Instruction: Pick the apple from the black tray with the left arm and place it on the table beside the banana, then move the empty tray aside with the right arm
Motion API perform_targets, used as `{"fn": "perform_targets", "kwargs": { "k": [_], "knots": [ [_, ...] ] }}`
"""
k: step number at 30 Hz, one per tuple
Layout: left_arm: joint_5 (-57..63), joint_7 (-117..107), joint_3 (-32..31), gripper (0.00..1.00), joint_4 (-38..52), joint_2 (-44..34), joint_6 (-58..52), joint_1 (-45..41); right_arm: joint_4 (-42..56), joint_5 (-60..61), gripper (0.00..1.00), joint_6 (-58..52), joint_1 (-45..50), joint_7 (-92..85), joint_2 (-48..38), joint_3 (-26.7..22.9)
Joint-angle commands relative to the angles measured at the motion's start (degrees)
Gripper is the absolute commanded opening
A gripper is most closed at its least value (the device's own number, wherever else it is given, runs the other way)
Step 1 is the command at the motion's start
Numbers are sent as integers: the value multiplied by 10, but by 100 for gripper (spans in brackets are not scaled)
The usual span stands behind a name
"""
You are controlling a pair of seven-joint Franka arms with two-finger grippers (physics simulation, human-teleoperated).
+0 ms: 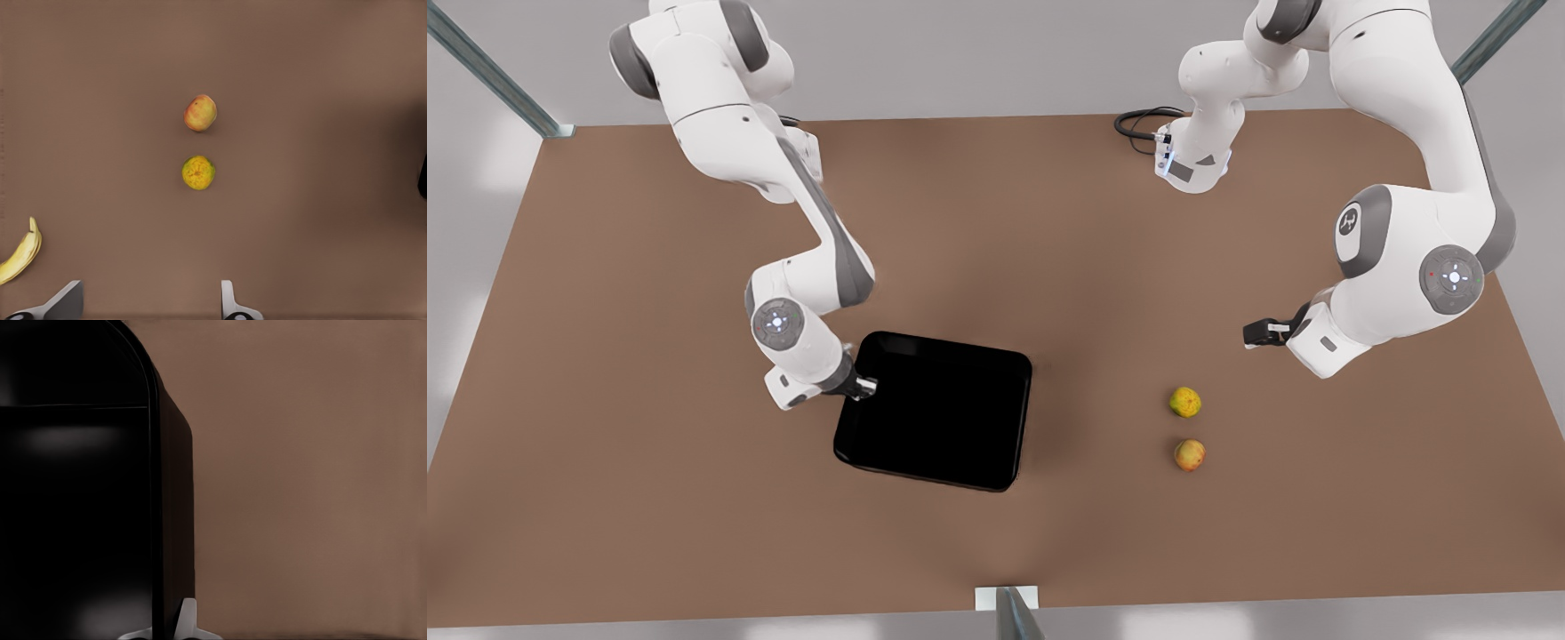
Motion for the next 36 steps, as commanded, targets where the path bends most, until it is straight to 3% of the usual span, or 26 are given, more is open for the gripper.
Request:
{"fn": "perform_targets", "kwargs": {
  "k": [1,8,17,29,31,33,34,36],
  "knots": [
    [0,-9,0,100,0,-1,0,-3,3,-5,17,-95,-1,-196,-10,-29],
    [0,-22,0,100,2,1,-3,-18,32,0,17,-145,-2,-459,-54,-176],
    [0,-22,0,100,-1,5,-6,-18,71,66,17,-114,-153,-766,-18,-165],
    [1,-36,-2,100,1,9,-6,-31,102,67,18,-85,-176,-780,87,-162],
    [1,-36,-2,100,1,9,-6,-31,102,67,33,-85,-176,-779,87,-162],
    [3,-35,-2,100,2,9,-6,-31,102,68,82,-85,-176,-774,87,-162],
    [9,-35,-2,100,2,9,-6,-31,102,80,94,-85,-176,-774,87,-162],
    [9,-37,-2,100,2,9,-6,-32,102,89,100,-86,-176,-775,86,-162]
  ]
}}
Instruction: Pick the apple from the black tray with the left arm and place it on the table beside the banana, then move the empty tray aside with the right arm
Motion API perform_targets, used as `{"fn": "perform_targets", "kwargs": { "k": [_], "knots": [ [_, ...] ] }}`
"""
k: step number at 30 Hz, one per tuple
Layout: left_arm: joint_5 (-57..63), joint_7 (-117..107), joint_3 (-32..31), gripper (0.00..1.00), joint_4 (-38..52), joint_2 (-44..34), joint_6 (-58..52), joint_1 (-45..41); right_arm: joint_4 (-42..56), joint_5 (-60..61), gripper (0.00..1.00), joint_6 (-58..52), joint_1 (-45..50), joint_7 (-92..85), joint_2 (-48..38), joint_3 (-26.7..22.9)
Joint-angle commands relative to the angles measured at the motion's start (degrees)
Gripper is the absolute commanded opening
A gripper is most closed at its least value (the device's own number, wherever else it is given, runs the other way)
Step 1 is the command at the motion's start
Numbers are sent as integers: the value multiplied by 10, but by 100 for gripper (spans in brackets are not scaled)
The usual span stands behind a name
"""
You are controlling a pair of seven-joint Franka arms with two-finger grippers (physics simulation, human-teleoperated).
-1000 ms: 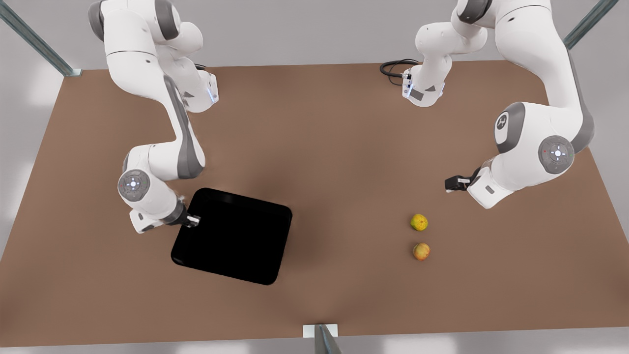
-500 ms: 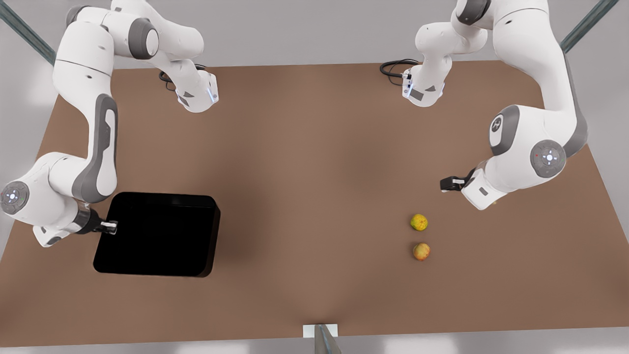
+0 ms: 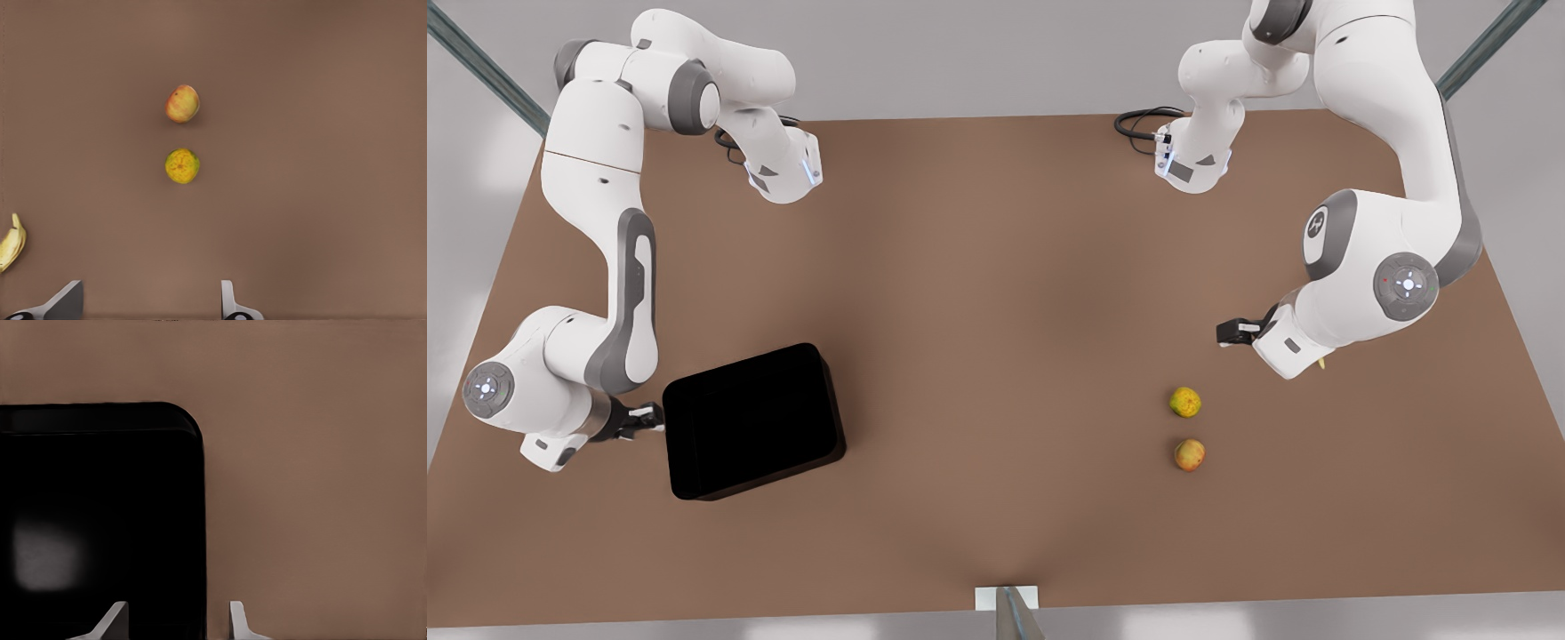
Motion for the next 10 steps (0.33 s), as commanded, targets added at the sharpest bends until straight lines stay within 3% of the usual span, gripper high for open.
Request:
{"fn": "perform_targets", "kwargs": {
  "k": [1,3,5,7,10],
  "knots": [
    [2,-11,0,100,0,-1,0,0,15,22,100,-11,3,-148,-4,0],
    [3,-11,0,100,0,-1,0,0,15,22,100,-59,28,-35,-54,18],
    [3,-11,0,100,0,-1,0,0,12,19,100,-103,39,172,-124,101],
    [3,-11,0,100,0,-1,0,-1,6,10,100,-130,61,258,-177,106],
    [3,-11,0,100,0,-1,0,-1,13,-35,100,-155,60,285,-183,104]
  ]
}}
